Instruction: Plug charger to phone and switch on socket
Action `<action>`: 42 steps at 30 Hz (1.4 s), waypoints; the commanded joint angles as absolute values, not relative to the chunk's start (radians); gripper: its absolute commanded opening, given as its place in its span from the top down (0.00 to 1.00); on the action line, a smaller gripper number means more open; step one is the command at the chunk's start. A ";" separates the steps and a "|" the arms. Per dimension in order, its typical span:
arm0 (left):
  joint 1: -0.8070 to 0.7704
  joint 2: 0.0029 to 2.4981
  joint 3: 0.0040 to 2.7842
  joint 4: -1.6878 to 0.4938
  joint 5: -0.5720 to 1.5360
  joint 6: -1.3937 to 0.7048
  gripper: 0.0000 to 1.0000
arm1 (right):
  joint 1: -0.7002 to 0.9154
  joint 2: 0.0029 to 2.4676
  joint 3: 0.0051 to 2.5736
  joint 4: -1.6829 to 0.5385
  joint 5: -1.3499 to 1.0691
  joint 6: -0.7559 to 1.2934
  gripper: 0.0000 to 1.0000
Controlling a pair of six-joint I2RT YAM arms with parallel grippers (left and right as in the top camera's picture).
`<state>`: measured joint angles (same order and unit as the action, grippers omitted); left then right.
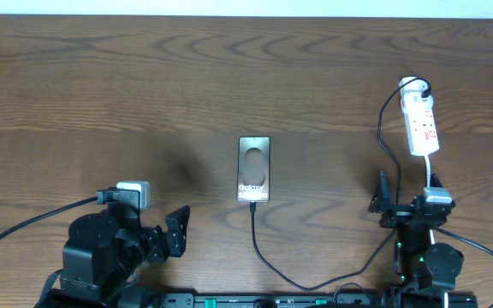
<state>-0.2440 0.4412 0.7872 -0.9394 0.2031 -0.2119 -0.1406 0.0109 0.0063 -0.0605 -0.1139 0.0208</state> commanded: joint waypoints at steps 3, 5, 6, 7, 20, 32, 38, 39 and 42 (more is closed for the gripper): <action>-0.241 0.437 0.788 -0.942 0.193 -0.203 0.02 | -0.116 0.004 0.004 -0.062 -0.123 -0.026 0.01; -0.241 0.437 0.788 -0.942 0.193 -0.203 0.02 | -0.126 0.004 0.004 -0.062 -0.122 -0.023 0.01; -0.241 0.437 0.788 -0.942 0.193 -0.203 0.02 | -0.128 0.004 0.004 -0.062 -0.122 -0.023 0.01; -0.241 0.437 0.788 -0.942 0.193 -0.203 0.02 | -0.130 0.004 0.004 -0.062 -0.122 -0.023 0.01; -0.241 0.437 0.788 -0.942 0.193 -0.203 0.02 | -0.130 0.005 0.005 -0.064 -0.122 -0.023 0.01; -0.241 0.437 0.788 -0.942 0.193 -0.203 0.02 | -0.130 0.005 0.005 -0.064 -0.122 -0.023 0.01; -0.238 0.428 0.785 -0.942 0.193 -0.203 0.02 | -0.130 0.005 0.005 -0.064 -0.122 -0.023 0.01; -0.234 0.426 0.783 -0.942 0.193 -0.203 0.02 | -0.130 0.005 0.005 -0.064 -0.122 -0.023 0.01; -0.212 0.419 0.775 -0.942 0.193 -0.203 0.02 | -0.130 0.005 0.005 -0.064 -0.123 -0.023 0.01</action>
<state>-0.2314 0.4351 0.7864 -0.9394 0.2031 -0.2119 -0.1253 0.0109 0.0063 -0.0605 -0.1165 -0.0120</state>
